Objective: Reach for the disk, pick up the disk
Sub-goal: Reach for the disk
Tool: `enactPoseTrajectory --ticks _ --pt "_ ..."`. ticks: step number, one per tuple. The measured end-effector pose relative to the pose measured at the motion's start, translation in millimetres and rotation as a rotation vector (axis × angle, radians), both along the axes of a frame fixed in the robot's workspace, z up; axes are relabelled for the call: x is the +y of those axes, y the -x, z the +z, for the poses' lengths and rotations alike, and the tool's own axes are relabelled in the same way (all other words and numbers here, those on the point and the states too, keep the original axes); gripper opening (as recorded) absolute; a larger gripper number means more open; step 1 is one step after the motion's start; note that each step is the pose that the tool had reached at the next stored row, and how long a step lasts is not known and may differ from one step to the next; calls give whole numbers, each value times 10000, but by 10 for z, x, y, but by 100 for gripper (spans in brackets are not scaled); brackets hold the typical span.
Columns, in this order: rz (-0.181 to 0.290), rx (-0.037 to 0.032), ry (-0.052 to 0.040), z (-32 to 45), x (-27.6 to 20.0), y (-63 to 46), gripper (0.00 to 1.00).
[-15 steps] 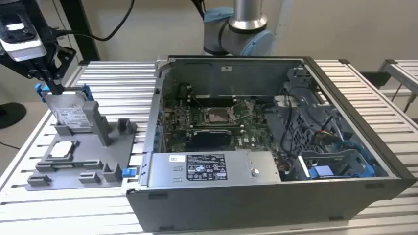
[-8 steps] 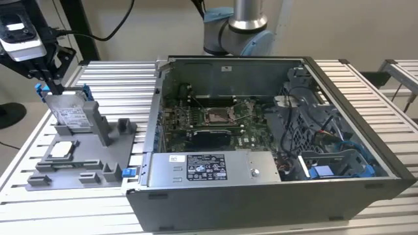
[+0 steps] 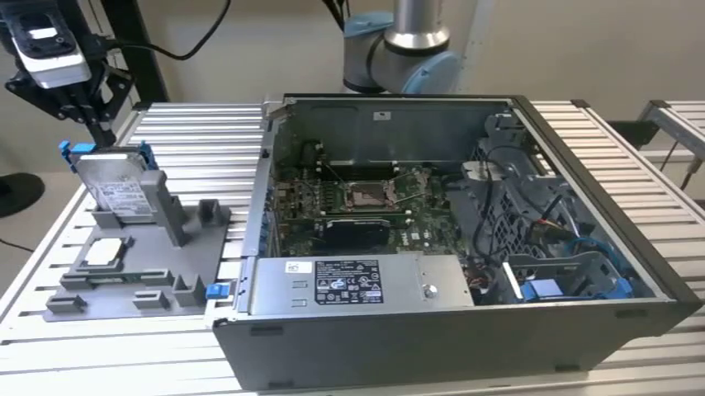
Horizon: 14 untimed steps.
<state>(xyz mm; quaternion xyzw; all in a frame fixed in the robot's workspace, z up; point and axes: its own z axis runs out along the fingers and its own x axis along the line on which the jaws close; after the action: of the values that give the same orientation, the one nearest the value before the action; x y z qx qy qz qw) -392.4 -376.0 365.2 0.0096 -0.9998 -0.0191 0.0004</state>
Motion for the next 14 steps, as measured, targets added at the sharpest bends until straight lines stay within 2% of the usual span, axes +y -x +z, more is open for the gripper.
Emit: enactPoseTrajectory --ticks 3,5,7,14 --pt "0 0 0 0 132 4 0" --pt "-1 -2 -1 -1 197 25 0" --pt "1 0 0 -1 224 86 0" --pt "26 1 0 -1 244 342 0"
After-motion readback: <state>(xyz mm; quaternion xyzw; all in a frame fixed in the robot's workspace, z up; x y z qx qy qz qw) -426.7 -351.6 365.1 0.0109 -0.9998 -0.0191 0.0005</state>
